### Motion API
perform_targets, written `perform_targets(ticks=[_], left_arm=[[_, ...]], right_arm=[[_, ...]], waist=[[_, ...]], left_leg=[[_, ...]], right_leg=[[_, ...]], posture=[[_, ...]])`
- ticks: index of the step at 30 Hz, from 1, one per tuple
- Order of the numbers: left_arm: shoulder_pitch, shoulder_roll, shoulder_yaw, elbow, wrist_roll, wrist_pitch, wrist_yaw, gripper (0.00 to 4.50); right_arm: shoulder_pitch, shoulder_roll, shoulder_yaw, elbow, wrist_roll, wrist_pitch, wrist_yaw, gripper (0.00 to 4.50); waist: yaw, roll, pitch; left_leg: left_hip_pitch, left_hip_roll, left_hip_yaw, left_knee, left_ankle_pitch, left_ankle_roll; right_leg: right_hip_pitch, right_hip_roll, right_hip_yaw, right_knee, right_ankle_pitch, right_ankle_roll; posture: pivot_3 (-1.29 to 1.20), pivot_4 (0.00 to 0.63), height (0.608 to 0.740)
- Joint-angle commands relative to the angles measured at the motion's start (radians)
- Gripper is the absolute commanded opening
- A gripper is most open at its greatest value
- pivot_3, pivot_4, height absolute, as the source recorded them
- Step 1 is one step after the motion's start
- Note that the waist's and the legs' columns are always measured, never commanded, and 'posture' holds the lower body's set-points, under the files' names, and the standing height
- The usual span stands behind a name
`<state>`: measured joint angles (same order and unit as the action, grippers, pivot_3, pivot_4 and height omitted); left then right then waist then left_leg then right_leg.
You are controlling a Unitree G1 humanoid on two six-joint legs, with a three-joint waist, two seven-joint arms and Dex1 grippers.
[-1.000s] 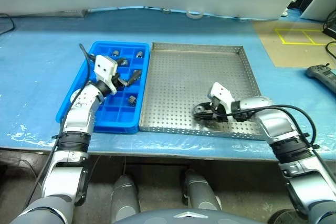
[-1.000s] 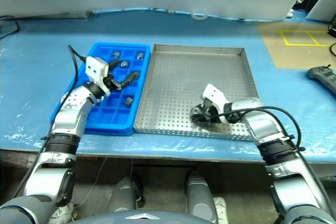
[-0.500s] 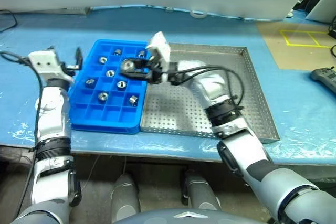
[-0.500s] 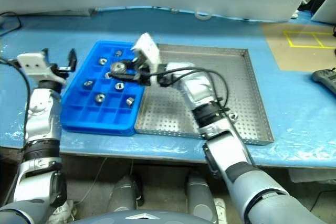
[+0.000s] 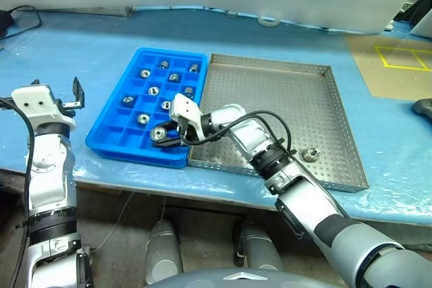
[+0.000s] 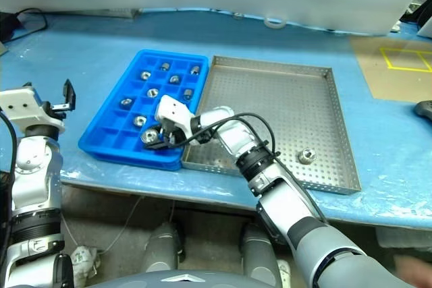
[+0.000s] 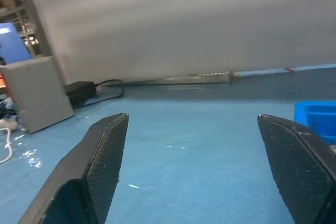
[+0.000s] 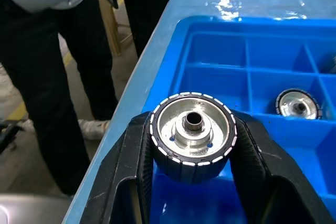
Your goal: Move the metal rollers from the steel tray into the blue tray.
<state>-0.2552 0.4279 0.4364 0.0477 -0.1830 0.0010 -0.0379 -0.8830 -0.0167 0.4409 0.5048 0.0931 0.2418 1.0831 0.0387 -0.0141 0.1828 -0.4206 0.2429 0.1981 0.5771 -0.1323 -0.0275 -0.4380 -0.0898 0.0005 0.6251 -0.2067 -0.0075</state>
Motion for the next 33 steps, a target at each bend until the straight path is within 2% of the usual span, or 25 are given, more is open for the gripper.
perform_targets(ticks=[1,7,13,14,19,22,27,33], left_arm=[[0.014,0.001,0.015,-0.068,-0.007,0.01,0.005,4.16],[0.042,-0.01,-0.041,-0.117,-0.014,0.004,-0.06,4.16],[0.079,-0.076,0.006,-0.153,-0.047,0.047,0.009,4.16],[0.095,-0.078,0.005,-0.164,-0.036,0.048,0.012,4.16],[0.148,-0.108,0.018,-0.211,-0.043,0.059,0.045,4.16],[0.158,-0.122,-0.003,-0.226,-0.047,0.057,0.031,4.16],[0.123,-0.132,-0.129,-0.22,-0.121,0.045,-0.157,4.16],[-0.113,-0.15,-0.259,0.03,-0.134,0.009,-0.355,4.16]], right_arm=[[-0.037,0.051,-0.018,0.012,-0.02,-0.047,-0.062,1.63],[-0.027,0.099,-0.023,0.016,-0.029,-0.044,-0.098,1.63],[0.015,0.108,-0.016,-0.019,-0.022,-0.006,-0.093,1.63],[0.019,0.109,-0.016,-0.023,-0.019,0.008,-0.089,2.37],[0.017,0.113,0.001,-0.002,-0.049,-0.03,-0.092,3.96],[-0.005,0.116,-0.023,0.031,-0.052,-0.05,-0.111,3.96],[-0.051,0.083,-0.104,0.09,-0.05,-0.091,-0.18,3.96],[0.032,-0.035,-0.233,-0.075,0.001,0.019,-0.257,3.96]], waist=[[0.0,0.0,0.0],[0.006,0.0,0.0],[0.005,0.0,0.0],[0.004,0.0,0.0],[0.007,0.0,0.0],[0.009,0.0,0.0],[0.016,0.0,0.0],[-0.004,0.0,0.0]], left_leg=[[0.0,0.0,0.0,0.0,0.0,0.0],[-0.001,0.0,0.0,-0.001,0.0,0.0],[0.0,0.0,0.0,-0.002,0.0,0.0],[0.0,0.0,0.0,-0.002,0.0,0.0],[0.0,0.0,-0.001,-0.004,0.001,-0.001],[0.0,0.0,-0.001,-0.005,0.001,-0.002],[0.0,-0.002,-0.001,-0.005,0.001,-0.002],[0.001,-0.002,0.0,-0.004,0.002,-0.003]], right_leg=[[0.0,0.0,0.0,0.0,0.0,0.0],[0.0,0.0,0.0,-0.002,0.0,0.0],[0.0,0.0,0.0,-0.002,0.0,0.0],[0.0,0.0,0.0,-0.002,0.0,0.0],[-0.001,0.001,0.0,-0.002,0.0,0.0],[-0.001,0.001,0.0,-0.002,0.0,0.0],[0.0,0.0,0.0,-0.002,0.0,0.0],[0.0,0.0,0.002,-0.001,0.001,0.0]], posture=[[-0.06,0.15,0.74],[-0.06,0.15,0.74],[-0.03,0.15,0.74],[-0.01,0.15,0.74],[0.01,0.15,0.74],[0.01,0.15,0.74],[-0.15,0.15,0.74],[-0.37,0.15,0.74]])
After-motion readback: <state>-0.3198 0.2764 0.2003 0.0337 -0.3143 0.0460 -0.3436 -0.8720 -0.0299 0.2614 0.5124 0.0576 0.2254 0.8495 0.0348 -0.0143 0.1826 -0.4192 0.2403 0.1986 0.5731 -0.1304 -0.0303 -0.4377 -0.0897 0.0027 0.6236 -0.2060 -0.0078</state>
